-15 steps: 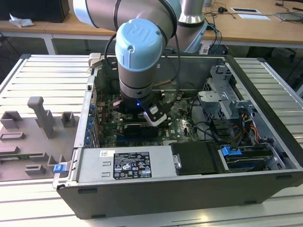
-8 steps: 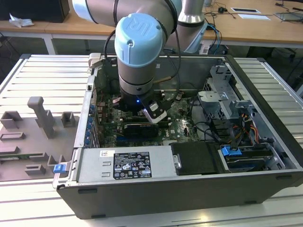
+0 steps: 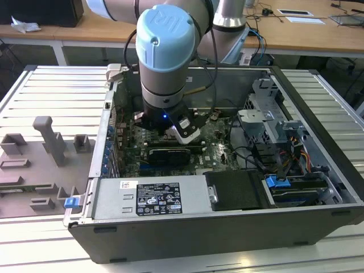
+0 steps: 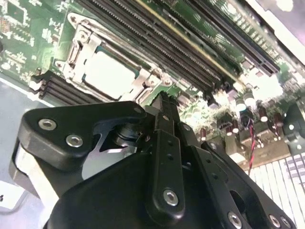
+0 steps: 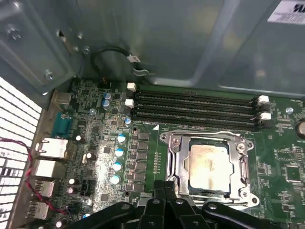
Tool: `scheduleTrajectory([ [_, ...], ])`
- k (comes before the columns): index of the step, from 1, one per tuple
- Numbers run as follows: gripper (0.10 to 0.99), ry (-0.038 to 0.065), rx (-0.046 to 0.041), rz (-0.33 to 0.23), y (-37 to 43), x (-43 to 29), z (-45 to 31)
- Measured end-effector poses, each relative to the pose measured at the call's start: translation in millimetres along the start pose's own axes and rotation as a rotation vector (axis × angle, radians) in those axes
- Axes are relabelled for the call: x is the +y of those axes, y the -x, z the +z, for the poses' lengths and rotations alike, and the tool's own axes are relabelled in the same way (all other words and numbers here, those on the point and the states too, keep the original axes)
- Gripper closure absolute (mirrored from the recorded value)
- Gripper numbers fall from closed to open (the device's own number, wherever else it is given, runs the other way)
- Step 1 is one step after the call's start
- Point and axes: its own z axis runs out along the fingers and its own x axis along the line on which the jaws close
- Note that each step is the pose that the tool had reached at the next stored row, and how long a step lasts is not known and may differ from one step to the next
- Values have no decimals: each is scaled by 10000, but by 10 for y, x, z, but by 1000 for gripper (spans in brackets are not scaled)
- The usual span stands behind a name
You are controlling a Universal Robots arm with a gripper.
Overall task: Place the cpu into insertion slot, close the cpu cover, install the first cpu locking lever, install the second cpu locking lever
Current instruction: 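Install the second cpu locking lever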
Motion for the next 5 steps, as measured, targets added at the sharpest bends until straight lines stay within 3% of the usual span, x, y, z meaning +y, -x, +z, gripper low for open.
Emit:
scheduleTrajectory([
  [5, 980, 0, 0, -1, 2, 17, -45],
])
